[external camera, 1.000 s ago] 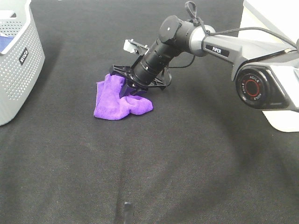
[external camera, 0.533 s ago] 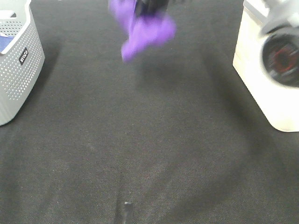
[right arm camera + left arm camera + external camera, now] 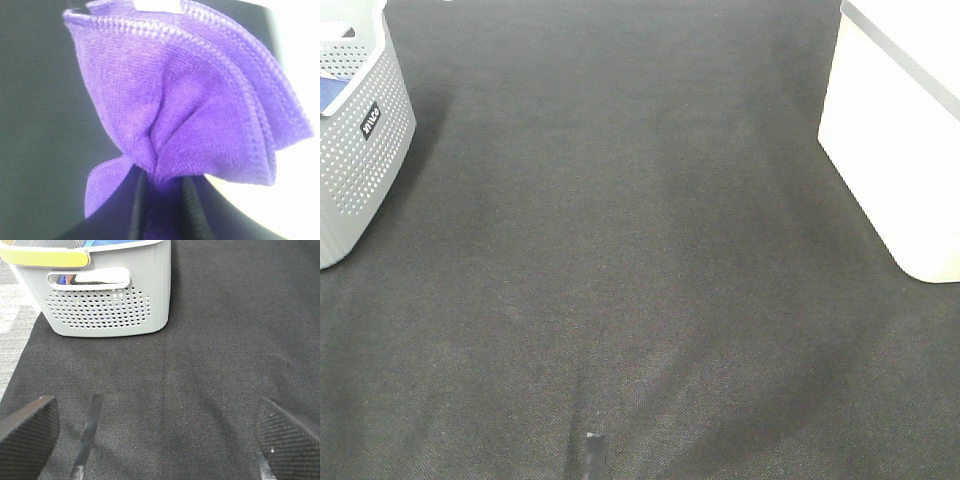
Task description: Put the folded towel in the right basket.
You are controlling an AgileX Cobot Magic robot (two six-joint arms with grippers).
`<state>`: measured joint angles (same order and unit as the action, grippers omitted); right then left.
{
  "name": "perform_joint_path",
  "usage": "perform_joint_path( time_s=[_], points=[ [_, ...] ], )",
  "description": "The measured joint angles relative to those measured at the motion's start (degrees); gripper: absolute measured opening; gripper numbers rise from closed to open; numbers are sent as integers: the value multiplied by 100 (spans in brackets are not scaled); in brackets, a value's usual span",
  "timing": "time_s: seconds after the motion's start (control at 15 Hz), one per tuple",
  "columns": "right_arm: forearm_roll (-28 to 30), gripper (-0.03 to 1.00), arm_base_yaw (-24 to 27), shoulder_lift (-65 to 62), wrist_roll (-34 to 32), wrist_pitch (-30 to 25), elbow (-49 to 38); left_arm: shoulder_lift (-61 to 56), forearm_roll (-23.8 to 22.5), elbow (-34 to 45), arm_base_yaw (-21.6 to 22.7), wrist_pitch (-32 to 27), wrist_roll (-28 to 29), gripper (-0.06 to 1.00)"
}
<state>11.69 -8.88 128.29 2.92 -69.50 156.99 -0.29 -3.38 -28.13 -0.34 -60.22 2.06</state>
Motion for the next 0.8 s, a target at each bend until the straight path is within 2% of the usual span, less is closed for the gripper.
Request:
perform_joint_path(
  time_s=[0.2, 0.33, 0.4, 0.47, 0.53, 0.6, 0.67, 0.8],
  points=[
    [-86, 18, 928, -34, -23, -11, -705, 0, 0, 0, 0, 0, 0, 99],
    [-390, 20, 1444, -29, -435, -52, -1398, 0, 0, 0, 0, 0, 0, 99],
    [-453, 36, 1513, -29, -498, -57, -1570, 0, 0, 0, 0, 0, 0, 99],
    [-481, 61, 1524, -29, -493, -69, -1679, 0, 0, 0, 0, 0, 0, 99],
    [-544, 80, 1507, -23, -441, -69, -1713, 0, 0, 0, 0, 0, 0, 99],
    [-699, 90, 1501, -23, -395, -69, -1719, 0, 0, 0, 0, 0, 0, 99],
    [-819, 94, 1501, -23, -372, -63, -1719, 0, 0, 0, 0, 0, 0, 99],
    [-911, 97, 1501, -34, -292, -63, -1719, 0, 0, 0, 0, 0, 0, 99]
  ],
)
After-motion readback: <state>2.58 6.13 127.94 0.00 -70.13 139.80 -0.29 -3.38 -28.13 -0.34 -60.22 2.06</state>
